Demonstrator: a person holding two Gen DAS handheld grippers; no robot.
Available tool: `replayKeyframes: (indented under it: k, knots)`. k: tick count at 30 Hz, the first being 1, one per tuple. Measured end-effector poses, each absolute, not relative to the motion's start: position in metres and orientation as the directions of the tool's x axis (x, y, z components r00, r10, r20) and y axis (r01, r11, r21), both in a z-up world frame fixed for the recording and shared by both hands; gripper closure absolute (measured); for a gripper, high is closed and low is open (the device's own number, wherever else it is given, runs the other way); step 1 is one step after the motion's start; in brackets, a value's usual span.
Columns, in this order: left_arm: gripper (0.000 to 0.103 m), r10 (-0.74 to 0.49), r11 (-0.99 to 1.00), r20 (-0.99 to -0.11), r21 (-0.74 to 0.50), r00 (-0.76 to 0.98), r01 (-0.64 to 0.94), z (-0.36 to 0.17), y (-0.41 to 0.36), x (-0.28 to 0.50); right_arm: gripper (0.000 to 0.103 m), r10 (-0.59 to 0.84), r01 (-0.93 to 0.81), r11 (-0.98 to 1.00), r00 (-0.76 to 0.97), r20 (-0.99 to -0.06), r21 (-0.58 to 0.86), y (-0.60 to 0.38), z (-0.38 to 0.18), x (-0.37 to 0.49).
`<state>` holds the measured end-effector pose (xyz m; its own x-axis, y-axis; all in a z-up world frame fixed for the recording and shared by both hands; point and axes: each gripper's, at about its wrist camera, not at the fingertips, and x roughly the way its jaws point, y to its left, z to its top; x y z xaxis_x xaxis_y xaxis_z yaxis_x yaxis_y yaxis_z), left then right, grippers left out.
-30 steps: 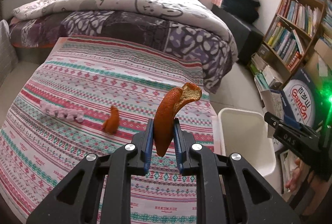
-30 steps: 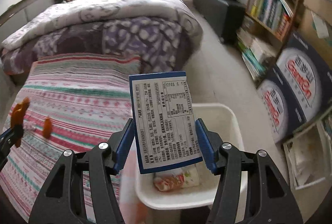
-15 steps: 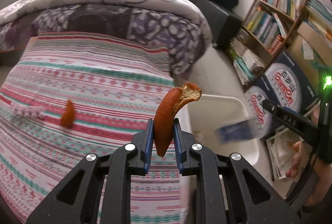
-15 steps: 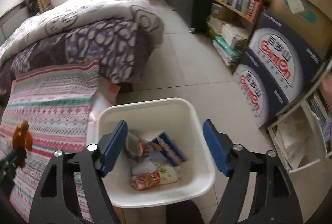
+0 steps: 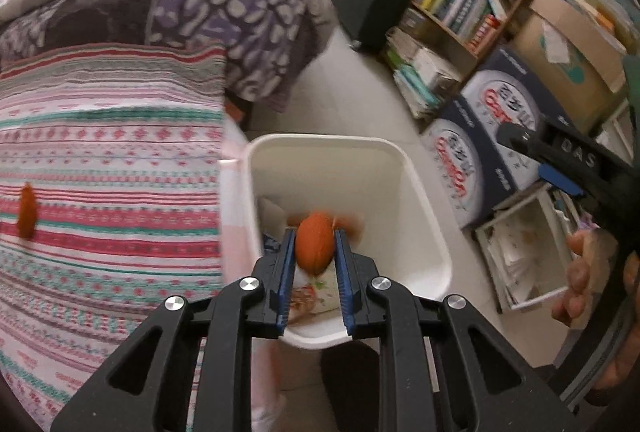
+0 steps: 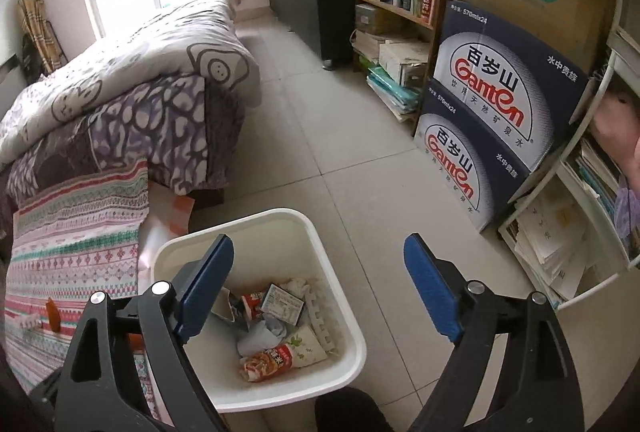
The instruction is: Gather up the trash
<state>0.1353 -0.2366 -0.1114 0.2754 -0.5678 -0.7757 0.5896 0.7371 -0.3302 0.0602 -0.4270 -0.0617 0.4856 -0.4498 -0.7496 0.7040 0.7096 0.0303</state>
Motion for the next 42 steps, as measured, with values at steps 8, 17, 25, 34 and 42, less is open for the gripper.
replayKeyframes:
  k: [8,17,25,34,42]
  knots:
    - [0.042,-0.520,0.791,-0.787,-0.298,0.331,0.534,-0.110,-0.214,0.156,0.012,-0.419,0.688,0.723,0.510,-0.751,0.064,-0.415,-0.060,0.068]
    - [0.033,-0.202,0.950,-0.866,-0.060,0.458,0.307,-0.141,-0.145,0.229,0.008,-0.360,0.607,0.794,0.522,-0.773,0.040,-0.380,-0.067,0.090]
    - [0.033,-0.018,0.969,-0.869,0.107,0.495,0.223,-0.172,-0.104,0.276,0.008,-0.319,0.552,0.834,0.515,-0.796,0.023,-0.357,-0.074,0.107]
    - [0.063,-0.027,0.979,-0.889,0.069,0.457,0.192,-0.197,-0.077,0.292,0.007,-0.309,0.510,0.860,0.506,-0.805,-0.010,-0.333,-0.079,0.122]
    - [0.082,-0.086,0.975,-0.903,0.009,0.421,0.220,-0.192,-0.053,0.272,0.007,-0.298,0.440,0.896,0.514,-0.804,-0.051,-0.294,-0.085,0.140]
